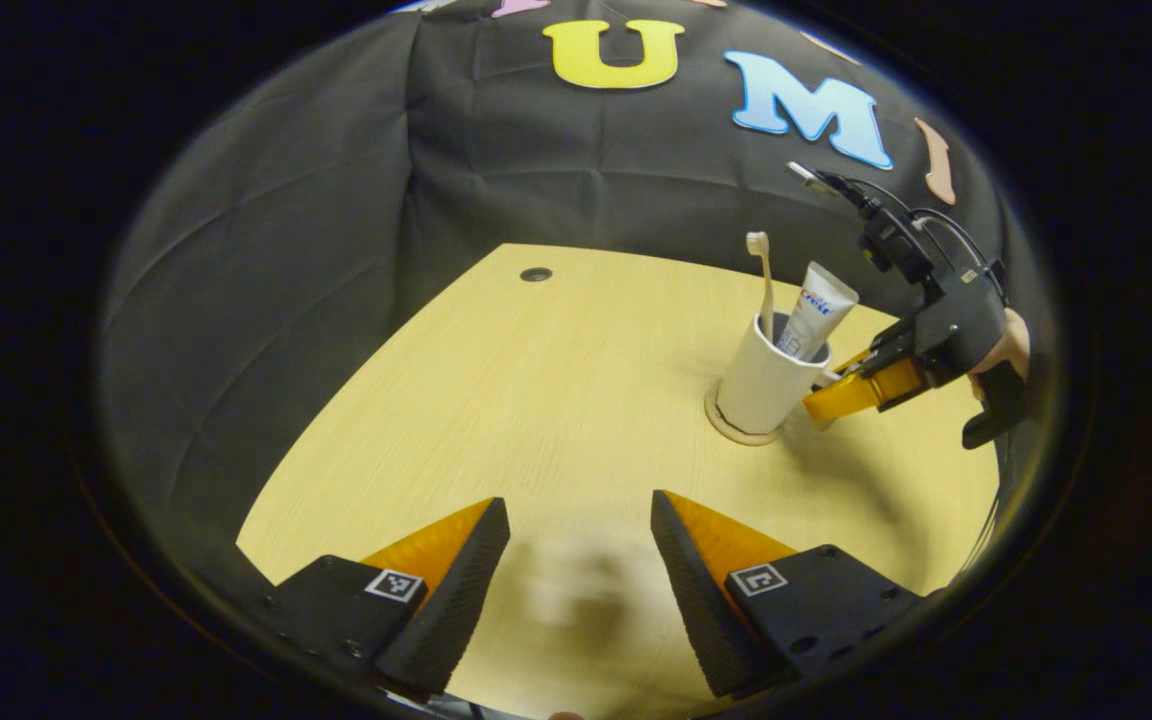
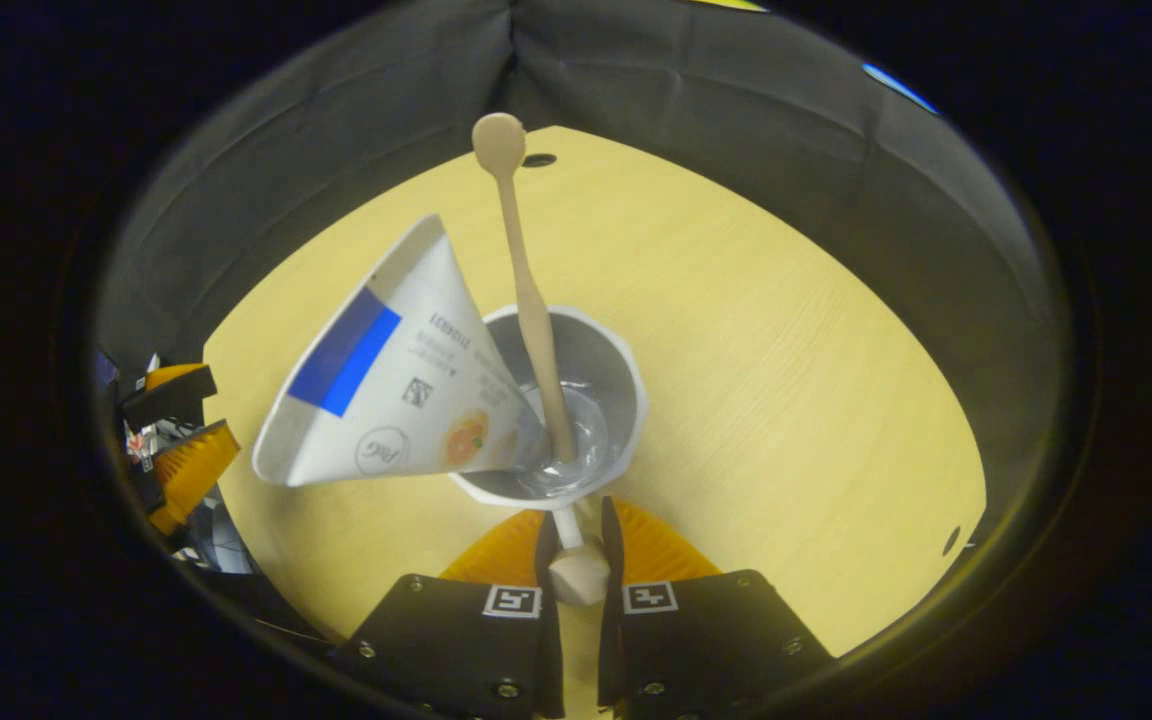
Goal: Put the toothbrush and toothpaste on the desktop into the cup, then pick up the cup and place it on the coaster on the desktop.
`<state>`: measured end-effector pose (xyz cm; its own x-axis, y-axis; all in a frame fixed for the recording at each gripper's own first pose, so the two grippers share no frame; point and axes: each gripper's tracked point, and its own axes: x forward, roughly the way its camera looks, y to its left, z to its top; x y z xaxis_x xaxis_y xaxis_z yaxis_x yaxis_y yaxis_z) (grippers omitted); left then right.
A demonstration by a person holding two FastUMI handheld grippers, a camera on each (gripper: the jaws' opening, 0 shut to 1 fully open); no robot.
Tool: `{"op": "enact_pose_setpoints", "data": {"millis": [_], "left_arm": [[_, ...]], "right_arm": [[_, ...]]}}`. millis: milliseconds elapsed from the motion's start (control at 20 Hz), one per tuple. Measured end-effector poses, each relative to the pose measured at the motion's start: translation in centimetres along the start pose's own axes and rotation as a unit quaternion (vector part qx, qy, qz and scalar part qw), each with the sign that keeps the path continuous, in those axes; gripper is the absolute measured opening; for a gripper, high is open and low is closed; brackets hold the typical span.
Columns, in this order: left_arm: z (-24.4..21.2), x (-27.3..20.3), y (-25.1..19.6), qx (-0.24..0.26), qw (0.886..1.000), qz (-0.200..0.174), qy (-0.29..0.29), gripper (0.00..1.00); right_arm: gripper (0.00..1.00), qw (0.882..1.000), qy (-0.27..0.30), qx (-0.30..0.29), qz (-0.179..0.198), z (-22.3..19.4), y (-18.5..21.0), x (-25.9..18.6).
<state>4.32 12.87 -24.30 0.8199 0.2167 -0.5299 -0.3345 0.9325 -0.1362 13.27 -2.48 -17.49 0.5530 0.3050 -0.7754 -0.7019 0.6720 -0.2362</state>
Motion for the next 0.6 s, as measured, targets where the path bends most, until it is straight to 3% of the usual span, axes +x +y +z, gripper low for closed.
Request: {"op": "enact_pose_setpoints", "data": {"millis": [200, 350, 600], "left_arm": [[0.2, 0.7, -0.5, 0.008, 1.0, -0.009, -0.004, 0.95], [0.3, 2.0, -1.8, 0.017, 1.0, -0.02, -0.008, 0.95], [2.7, 0.0, -3.3, 0.039, 0.998, -0.045, -0.035, 0.95]], "right_arm": [[0.25, 1.0, -0.005, 0.0, -0.005, 0.2, 0.1, -0.4], [0.27, 1.0, -0.026, 0.013, -0.007, 0.8, 0.1, -2.4], [0.27, 0.994, -0.084, 0.065, -0.02, 0.9, 0.1, -6.8]]}}
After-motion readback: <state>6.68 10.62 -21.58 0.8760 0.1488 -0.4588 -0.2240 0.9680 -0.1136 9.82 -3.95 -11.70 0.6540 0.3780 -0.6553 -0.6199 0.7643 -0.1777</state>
